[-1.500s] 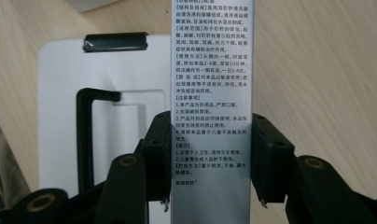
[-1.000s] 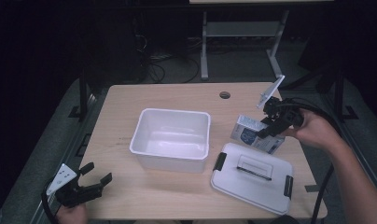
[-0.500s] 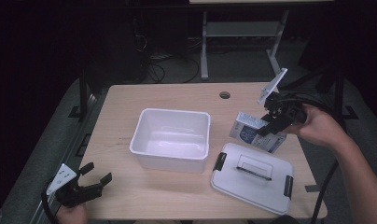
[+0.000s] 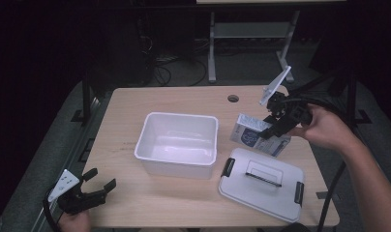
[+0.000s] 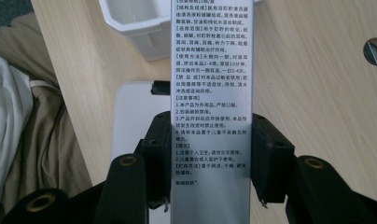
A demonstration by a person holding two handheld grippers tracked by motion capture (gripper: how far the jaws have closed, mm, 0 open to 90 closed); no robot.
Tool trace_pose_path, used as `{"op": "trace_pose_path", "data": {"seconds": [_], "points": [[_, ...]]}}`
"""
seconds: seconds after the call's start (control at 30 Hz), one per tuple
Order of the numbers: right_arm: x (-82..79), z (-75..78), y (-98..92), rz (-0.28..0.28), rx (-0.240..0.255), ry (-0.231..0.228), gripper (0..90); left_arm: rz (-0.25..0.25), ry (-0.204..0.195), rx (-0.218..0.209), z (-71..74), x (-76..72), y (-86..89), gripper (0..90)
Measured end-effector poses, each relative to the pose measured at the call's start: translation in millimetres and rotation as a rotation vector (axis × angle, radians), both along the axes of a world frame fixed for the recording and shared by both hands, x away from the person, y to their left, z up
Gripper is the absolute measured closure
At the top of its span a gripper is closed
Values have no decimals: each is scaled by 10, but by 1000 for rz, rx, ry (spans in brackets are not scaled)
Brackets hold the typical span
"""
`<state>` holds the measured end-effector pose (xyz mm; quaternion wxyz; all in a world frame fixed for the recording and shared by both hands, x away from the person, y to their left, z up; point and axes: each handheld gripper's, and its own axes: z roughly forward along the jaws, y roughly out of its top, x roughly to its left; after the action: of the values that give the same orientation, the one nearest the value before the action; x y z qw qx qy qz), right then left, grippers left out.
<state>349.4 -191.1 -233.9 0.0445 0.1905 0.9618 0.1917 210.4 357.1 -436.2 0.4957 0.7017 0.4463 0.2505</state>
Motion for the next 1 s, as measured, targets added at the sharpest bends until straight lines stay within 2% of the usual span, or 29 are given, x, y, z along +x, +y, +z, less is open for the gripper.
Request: {"op": "trace_pose_path", "data": {"seconds": [0.33, 1.0], "points": [[-8, 66, 166, 35, 12, -4, 554, 0, -2, -4, 2, -2, 2, 135], [2, 126, 360, 61, 34, -2, 553, -2, -1, 0, 4, -3, 3, 135]]}}
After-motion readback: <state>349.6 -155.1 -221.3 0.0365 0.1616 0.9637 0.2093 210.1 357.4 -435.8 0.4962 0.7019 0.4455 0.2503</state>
